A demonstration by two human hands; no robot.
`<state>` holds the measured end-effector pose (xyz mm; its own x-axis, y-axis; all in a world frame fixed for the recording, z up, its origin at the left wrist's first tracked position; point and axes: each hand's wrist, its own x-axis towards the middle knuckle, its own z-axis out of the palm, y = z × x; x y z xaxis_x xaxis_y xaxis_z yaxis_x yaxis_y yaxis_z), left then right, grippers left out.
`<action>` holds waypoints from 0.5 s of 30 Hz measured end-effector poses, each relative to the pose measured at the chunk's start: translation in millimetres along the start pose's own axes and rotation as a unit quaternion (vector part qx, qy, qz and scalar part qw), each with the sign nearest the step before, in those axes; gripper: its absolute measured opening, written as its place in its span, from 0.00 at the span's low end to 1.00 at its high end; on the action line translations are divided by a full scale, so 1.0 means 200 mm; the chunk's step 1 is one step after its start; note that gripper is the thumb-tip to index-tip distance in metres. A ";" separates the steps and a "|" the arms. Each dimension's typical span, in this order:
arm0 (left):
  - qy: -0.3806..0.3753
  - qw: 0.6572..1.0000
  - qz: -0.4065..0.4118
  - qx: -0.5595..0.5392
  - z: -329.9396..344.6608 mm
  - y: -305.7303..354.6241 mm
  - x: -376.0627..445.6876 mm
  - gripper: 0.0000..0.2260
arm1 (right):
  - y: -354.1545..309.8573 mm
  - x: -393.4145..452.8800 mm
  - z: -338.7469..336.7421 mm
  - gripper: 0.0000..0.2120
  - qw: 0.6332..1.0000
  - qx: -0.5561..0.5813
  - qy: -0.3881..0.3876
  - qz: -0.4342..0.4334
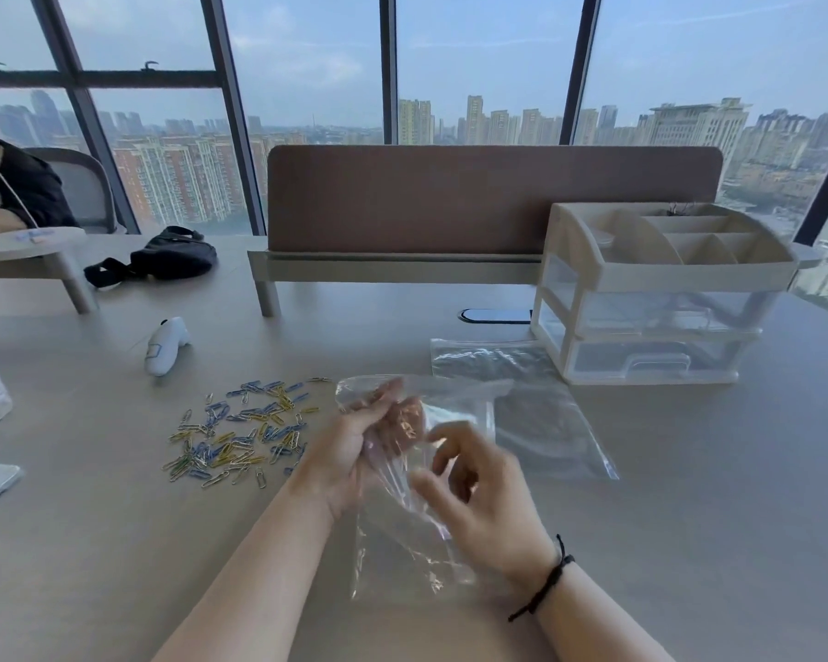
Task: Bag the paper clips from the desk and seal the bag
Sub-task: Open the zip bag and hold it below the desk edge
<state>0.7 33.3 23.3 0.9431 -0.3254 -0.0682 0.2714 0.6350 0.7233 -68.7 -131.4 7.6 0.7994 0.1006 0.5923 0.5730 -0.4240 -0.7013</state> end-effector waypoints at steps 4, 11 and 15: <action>-0.046 0.995 0.001 0.084 0.02 -0.03 -0.07 0.20 | 0.01 0.05 -0.04 0.18 0.986 0.015 0.153 0.060; -0.240 0.963 -0.009 0.126 0.09 -0.05 -0.19 0.31 | -0.03 0.11 -0.05 0.11 0.969 0.129 0.155 0.145; -0.273 0.961 -0.026 -0.023 0.15 -0.01 -0.24 0.48 | -0.11 0.15 -0.07 0.07 0.964 0.148 0.169 0.143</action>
<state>-50.1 27.4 46.1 0.6904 -0.6682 0.2771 0.3354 0.6351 0.6958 -60.9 -130.7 46.3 0.8563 -0.3032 0.4180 0.4043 -0.1099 -0.9080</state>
